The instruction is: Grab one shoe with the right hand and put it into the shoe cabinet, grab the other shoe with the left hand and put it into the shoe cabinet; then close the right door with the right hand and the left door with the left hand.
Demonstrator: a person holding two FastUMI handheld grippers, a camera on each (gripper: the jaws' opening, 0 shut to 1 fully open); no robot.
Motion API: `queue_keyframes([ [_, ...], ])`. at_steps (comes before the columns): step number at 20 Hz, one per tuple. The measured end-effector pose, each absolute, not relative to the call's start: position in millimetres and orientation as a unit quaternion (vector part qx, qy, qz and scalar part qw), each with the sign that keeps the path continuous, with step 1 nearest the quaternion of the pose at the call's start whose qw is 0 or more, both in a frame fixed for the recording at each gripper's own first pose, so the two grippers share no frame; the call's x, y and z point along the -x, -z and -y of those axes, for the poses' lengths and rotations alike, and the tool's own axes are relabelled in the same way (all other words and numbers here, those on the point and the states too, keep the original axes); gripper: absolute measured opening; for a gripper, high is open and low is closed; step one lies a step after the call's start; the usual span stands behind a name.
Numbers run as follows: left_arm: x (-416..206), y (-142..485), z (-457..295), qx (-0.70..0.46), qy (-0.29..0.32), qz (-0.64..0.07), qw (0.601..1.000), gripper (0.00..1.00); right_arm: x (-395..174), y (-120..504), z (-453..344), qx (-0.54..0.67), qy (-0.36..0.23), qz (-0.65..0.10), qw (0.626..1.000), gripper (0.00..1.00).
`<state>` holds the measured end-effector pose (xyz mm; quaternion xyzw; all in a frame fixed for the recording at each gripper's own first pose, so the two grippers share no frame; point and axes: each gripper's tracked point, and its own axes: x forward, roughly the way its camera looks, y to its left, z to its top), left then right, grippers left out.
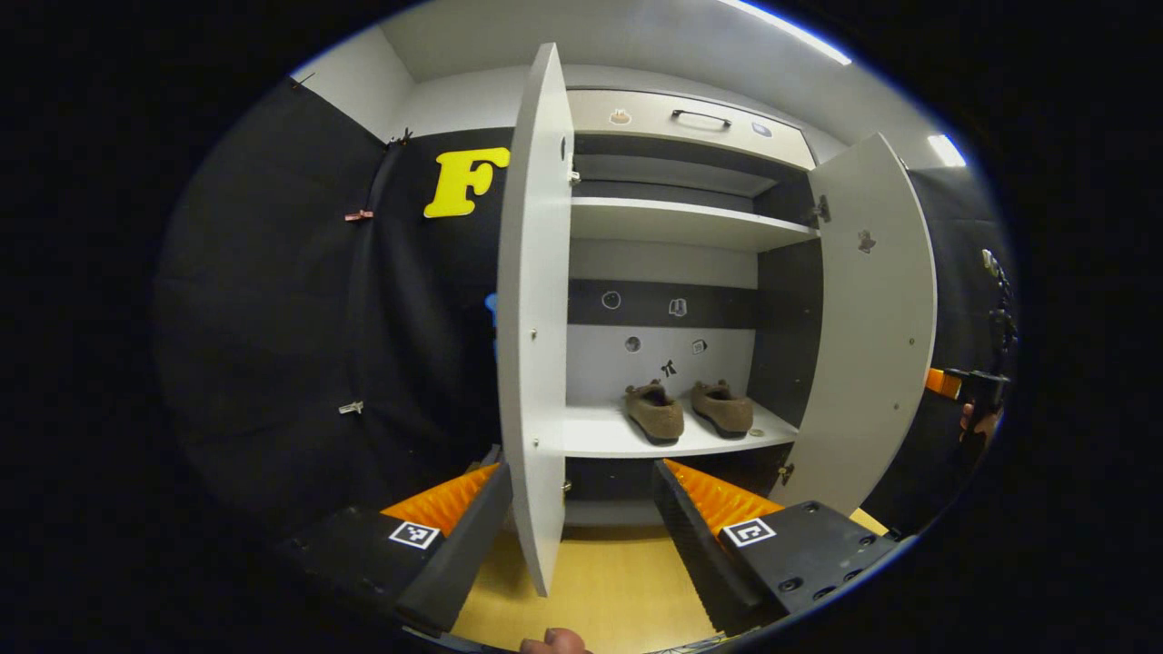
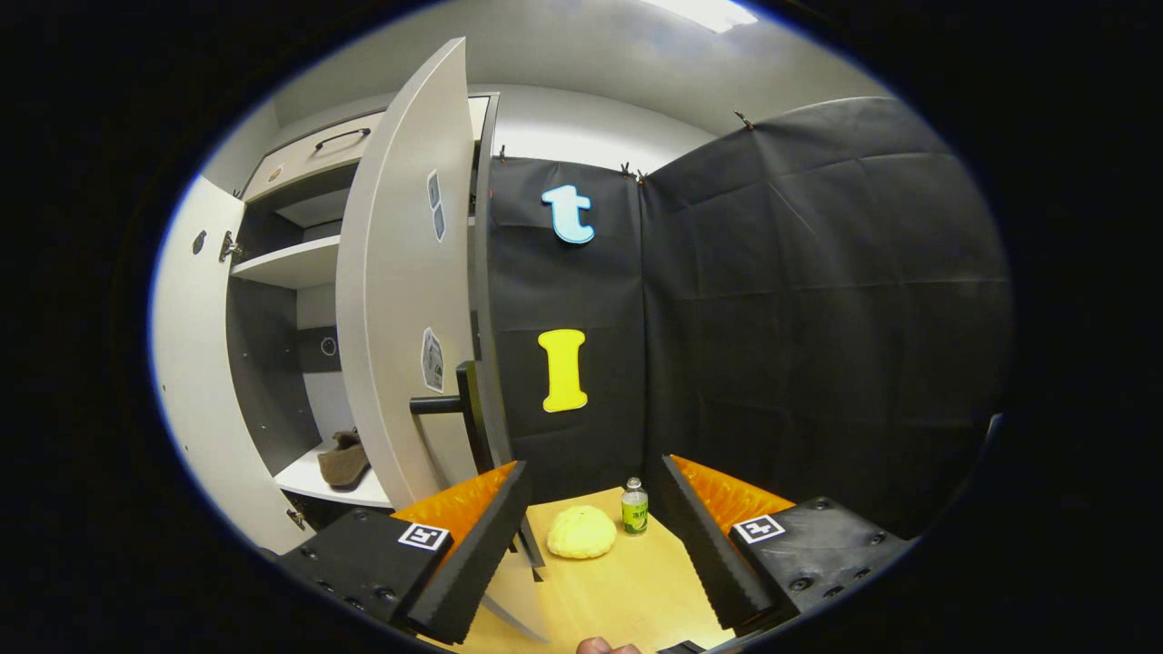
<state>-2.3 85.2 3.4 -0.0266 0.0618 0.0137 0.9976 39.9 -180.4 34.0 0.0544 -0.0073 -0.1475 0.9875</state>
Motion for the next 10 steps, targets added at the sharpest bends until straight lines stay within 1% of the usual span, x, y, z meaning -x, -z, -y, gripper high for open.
queue_keyframes([
  [5, 3.7, -6.9, -125.4, 0.01, -0.054, -0.06, 0.997, 0.97, -41.9, -32.7, 141.2, -0.061, 0.11, 0.003, 0.992, 0.97],
  [10, 6.7, -13.3, -149.8, -0.002, -0.081, -0.055, 0.995, 0.97, -55.1, -28.9, 88.7, -0.085, 0.046, -0.005, 0.995, 0.98],
])
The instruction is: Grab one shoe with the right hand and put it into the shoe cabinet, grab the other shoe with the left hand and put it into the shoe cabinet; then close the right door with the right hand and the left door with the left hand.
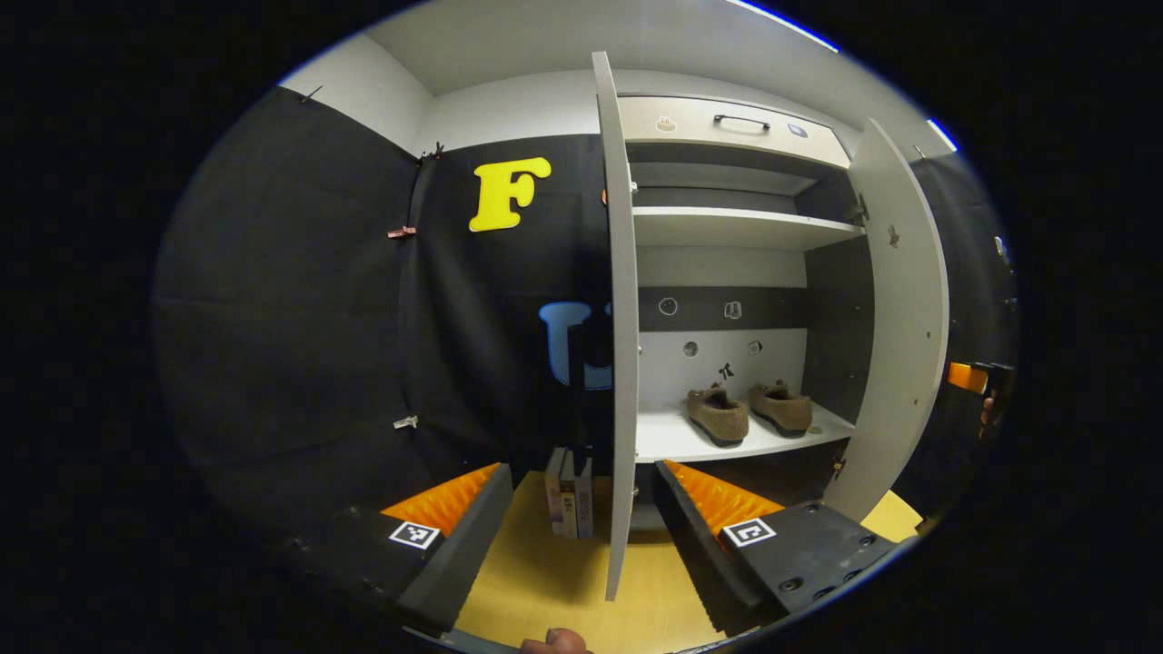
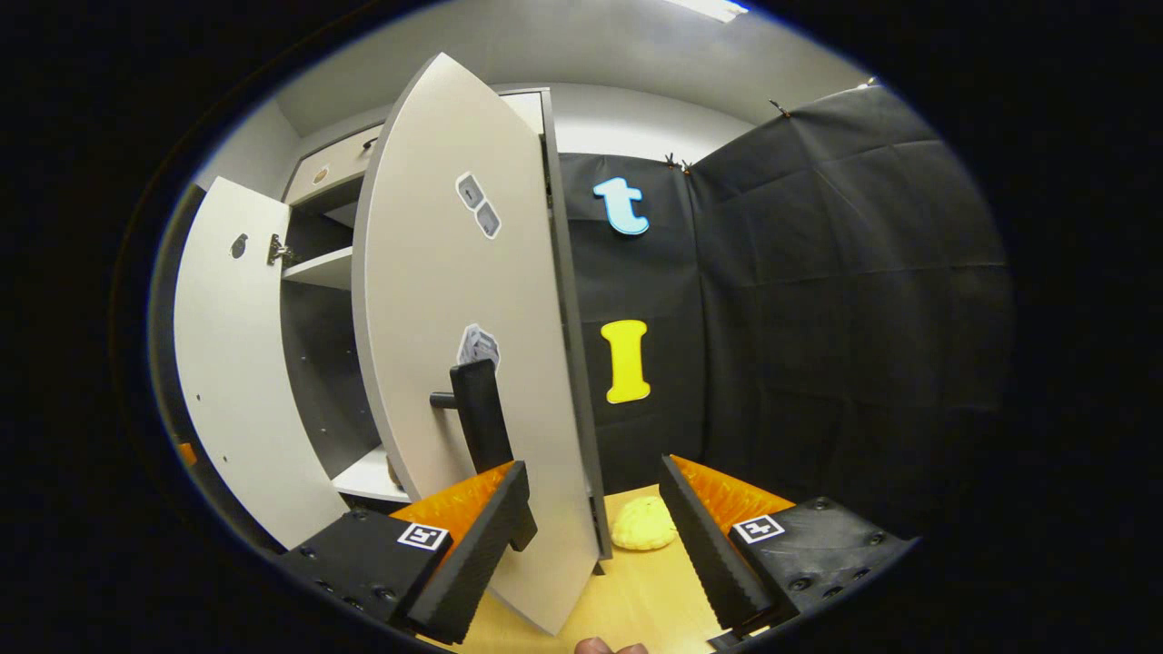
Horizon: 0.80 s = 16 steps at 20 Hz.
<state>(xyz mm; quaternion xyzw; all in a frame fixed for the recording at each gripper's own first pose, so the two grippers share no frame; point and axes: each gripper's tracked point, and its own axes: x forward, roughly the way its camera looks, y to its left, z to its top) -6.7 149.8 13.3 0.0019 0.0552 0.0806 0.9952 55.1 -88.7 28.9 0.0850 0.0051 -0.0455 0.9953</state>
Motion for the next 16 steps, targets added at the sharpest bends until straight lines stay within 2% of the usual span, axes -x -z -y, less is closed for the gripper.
queue_keyframes([
  [8, -9.6, -12.7, -198.2, -0.012, -0.133, -0.053, 0.99, 0.97, -77.7, -2.6, -18.6, -0.101, -0.068, -0.048, 0.991, 0.98],
  [16, -59.3, -13.5, -235.3, 0.007, -0.132, -0.048, 0.99, 0.97, -57.0, 3.5, -42.9, -0.074, -0.089, -0.057, 0.992, 0.98],
])
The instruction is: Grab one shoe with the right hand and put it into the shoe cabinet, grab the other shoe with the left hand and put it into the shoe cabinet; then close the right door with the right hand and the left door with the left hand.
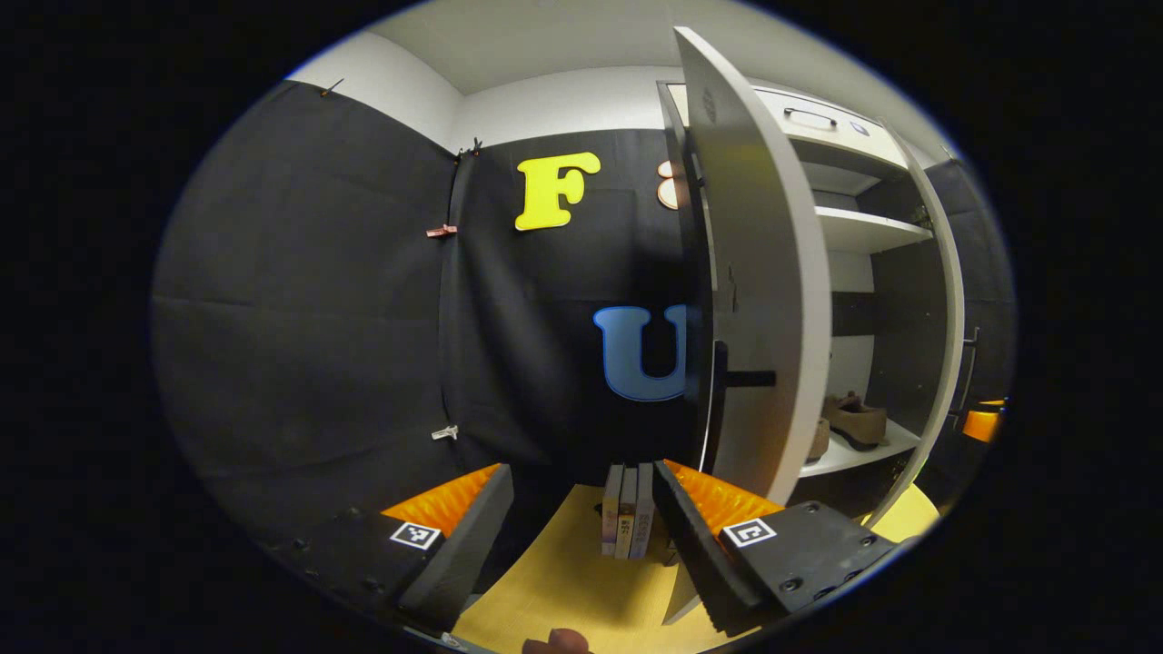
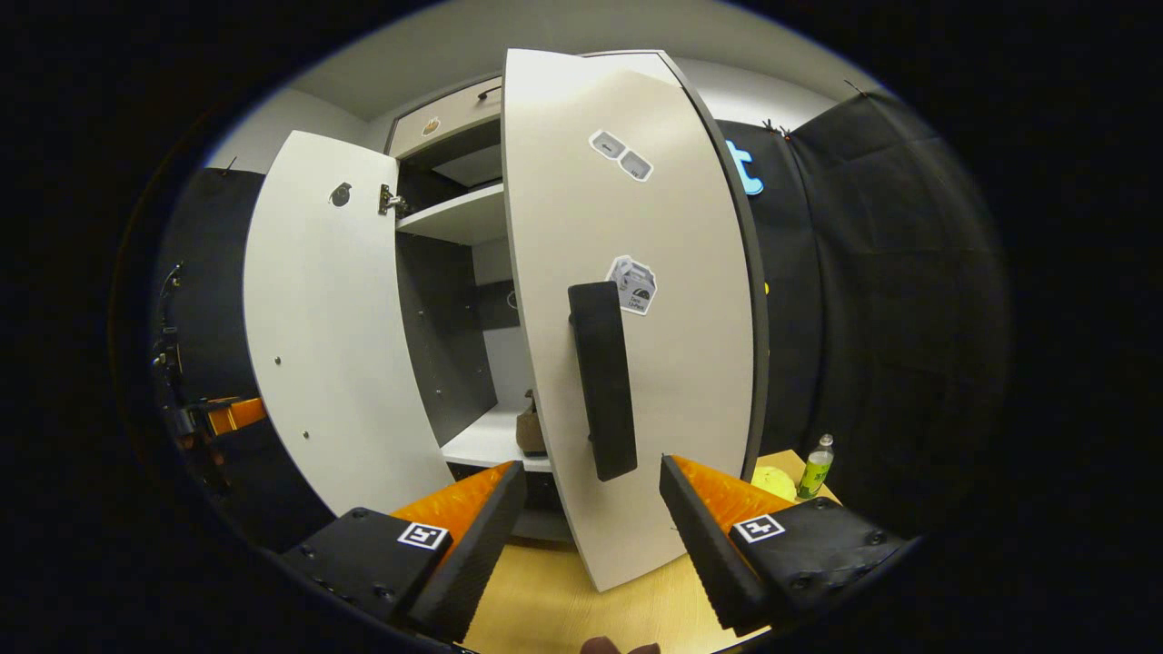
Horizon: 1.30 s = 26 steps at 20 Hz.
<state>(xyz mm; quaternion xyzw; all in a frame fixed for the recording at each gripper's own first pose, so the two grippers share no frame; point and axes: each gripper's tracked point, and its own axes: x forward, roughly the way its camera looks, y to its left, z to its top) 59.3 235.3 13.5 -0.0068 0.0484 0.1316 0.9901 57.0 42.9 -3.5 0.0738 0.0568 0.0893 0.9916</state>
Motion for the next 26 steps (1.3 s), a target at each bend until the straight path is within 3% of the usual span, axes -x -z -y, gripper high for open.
queue_keyframes([
  [17, -73.4, -9.7, -209.4, 0.026, -0.108, -0.049, 0.993, 0.92, -58.7, -12.6, -25.3, -0.091, -0.079, -0.043, 0.992, 0.98],
  [26, -75.3, -11.4, -134.5, 0.028, -0.055, -0.05, 0.997, 0.92, -49.1, -20.6, -1.2, -0.097, -0.076, -0.036, 0.992, 0.98],
])
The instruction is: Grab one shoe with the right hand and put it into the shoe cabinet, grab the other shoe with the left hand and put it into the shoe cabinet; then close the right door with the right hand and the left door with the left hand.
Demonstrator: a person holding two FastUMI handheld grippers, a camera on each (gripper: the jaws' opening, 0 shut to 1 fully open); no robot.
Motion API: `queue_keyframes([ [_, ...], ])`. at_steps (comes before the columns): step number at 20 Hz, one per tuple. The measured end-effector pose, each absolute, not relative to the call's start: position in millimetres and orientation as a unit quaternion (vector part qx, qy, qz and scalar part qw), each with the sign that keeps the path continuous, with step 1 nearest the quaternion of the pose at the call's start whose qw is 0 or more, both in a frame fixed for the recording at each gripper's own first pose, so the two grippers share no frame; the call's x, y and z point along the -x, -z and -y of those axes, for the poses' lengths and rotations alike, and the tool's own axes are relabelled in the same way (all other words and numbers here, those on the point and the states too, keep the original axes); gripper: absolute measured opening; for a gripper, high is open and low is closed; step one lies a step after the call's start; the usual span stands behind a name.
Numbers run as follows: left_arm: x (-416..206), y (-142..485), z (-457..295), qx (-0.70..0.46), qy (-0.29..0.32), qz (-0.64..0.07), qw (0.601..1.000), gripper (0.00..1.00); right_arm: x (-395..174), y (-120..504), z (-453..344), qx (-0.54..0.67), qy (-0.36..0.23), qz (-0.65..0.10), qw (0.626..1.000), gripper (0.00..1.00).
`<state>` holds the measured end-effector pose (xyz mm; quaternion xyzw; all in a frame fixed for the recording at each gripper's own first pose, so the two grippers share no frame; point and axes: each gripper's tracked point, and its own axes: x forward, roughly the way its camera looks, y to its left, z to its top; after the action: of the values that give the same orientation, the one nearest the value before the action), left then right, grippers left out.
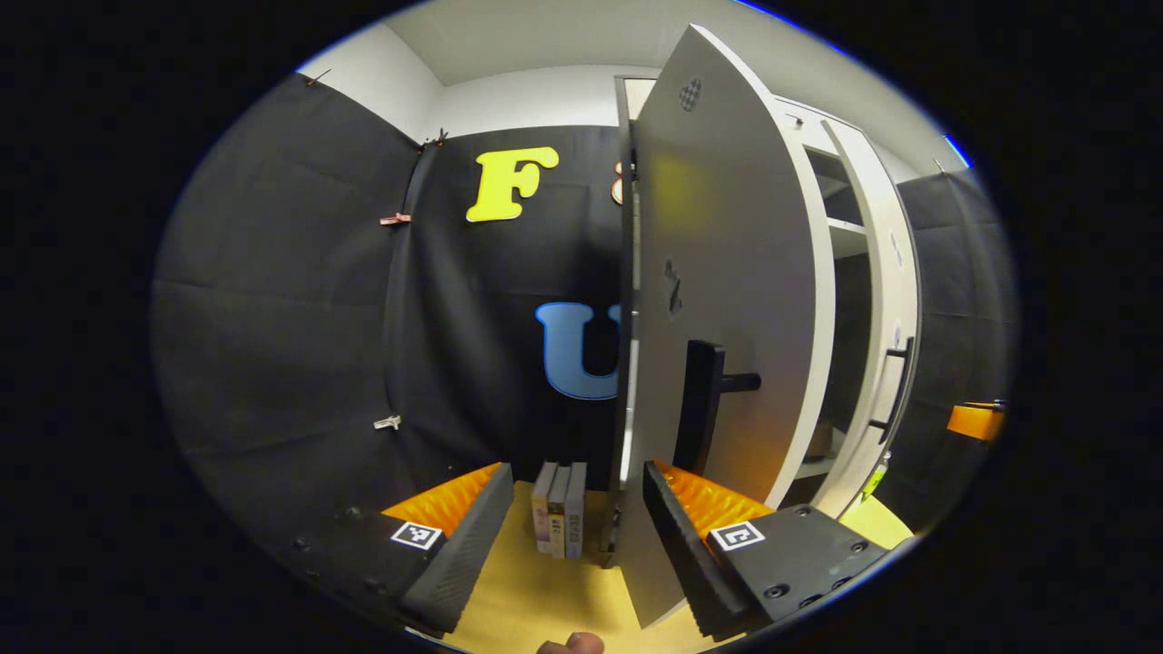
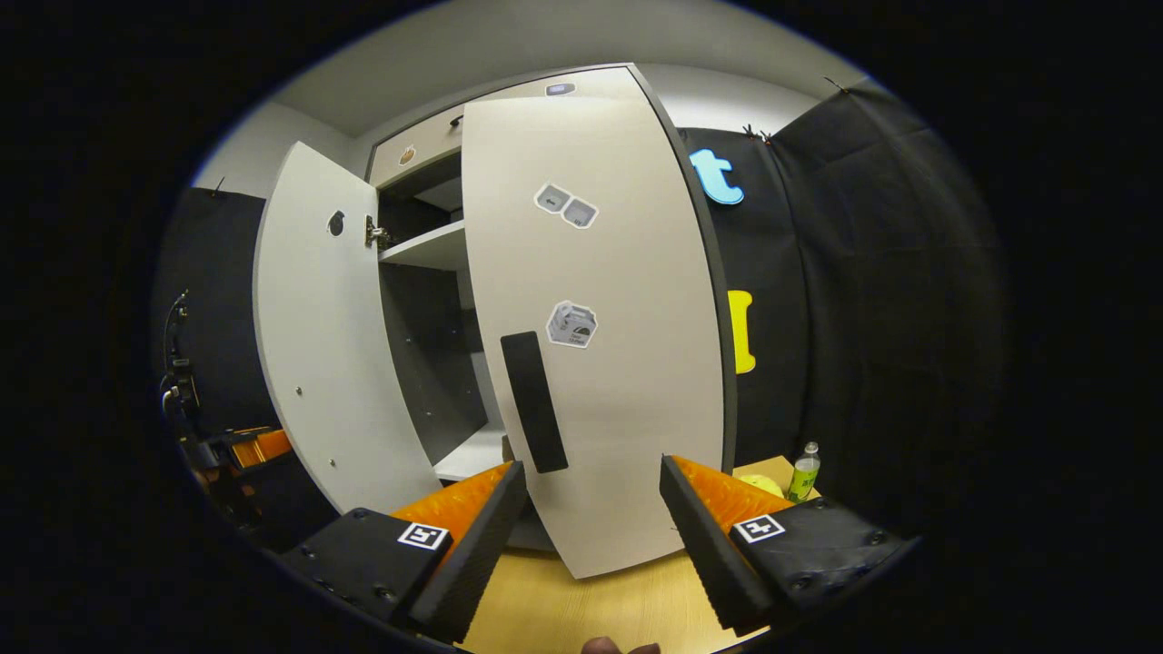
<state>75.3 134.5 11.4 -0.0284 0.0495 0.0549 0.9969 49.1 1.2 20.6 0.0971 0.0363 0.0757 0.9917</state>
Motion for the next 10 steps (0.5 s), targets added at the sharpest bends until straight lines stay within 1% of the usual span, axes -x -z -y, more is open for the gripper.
queue_keyframes([
  [7, -88.3, -7.1, -48.8, 0.034, 0.027, -0.055, 0.998, 0.93, -46.1, -28.8, 11.0, -0.092, -0.067, -0.029, 0.993, 0.98],
  [8, -87.5, -10.0, -39.5, 0.033, 0.034, -0.053, 0.997, 0.9, -46.8, -29.2, 11.6, -0.089, -0.066, -0.028, 0.994, 0.98],
  [9, -85.6, -12.8, -32.2, 0.029, 0.037, -0.05, 0.998, 0.93, -46.5, -29.2, 10.8, -0.087, -0.066, -0.027, 0.994, 0.98],
  [10, -83.8, -13.3, -26.6, 0.023, 0.038, -0.047, 0.998, 0.94, -45.2, -29.5, 8.3, -0.086, -0.066, -0.026, 0.994, 0.98],
])
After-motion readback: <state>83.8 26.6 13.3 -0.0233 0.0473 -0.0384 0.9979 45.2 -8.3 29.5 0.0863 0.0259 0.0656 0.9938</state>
